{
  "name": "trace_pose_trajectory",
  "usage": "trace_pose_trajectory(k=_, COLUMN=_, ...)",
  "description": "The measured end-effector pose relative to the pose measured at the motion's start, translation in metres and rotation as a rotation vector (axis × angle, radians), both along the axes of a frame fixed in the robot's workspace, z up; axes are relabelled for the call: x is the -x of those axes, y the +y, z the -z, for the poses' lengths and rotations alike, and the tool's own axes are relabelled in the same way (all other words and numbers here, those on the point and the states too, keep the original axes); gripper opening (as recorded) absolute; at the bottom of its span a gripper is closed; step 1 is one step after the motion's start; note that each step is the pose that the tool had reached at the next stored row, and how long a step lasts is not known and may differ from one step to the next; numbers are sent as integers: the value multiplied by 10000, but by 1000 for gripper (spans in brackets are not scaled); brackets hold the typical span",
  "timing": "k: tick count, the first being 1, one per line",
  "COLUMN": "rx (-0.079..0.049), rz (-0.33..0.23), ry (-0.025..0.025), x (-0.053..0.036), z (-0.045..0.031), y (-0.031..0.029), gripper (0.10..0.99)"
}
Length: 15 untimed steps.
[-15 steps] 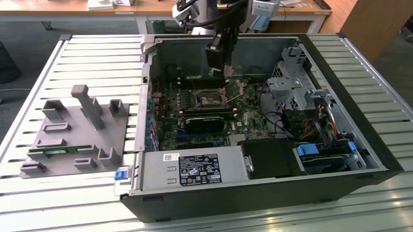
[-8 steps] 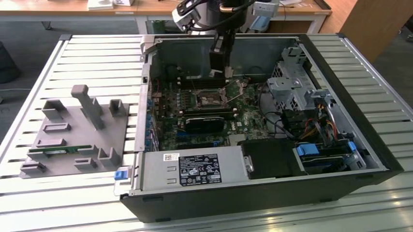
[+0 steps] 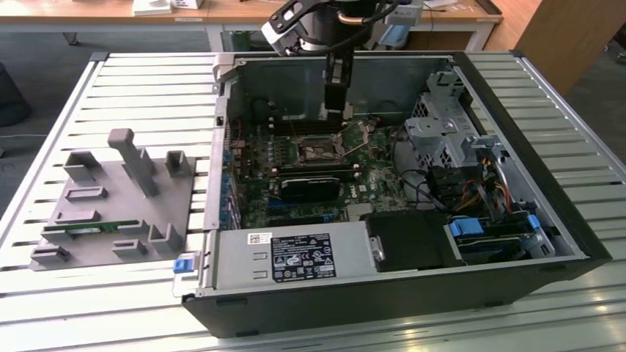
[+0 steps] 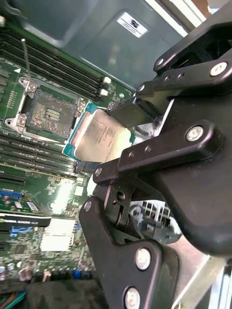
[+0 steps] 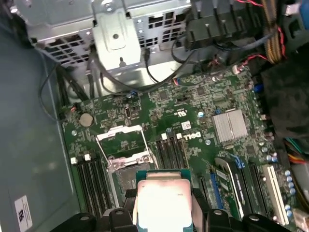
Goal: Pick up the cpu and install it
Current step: 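Place the cpu into insertion slot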
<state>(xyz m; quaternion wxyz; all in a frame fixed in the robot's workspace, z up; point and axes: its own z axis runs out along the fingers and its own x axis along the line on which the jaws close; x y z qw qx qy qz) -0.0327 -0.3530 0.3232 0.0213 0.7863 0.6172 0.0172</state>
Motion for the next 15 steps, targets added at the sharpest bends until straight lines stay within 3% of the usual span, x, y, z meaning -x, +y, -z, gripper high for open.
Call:
trace_pose_trajectory(k=3, rx=3, rz=-465, ry=2, x=0, z=13, y=3, gripper=533)
trace_pose_trajectory(k=8, rx=-2, rz=-610, ry=-1, x=11, z=66, y=68, gripper=533)
trace_pose_trajectory(k=15, rx=1, rz=-1445, ry=1, x=28, z=151, y=69, gripper=533)
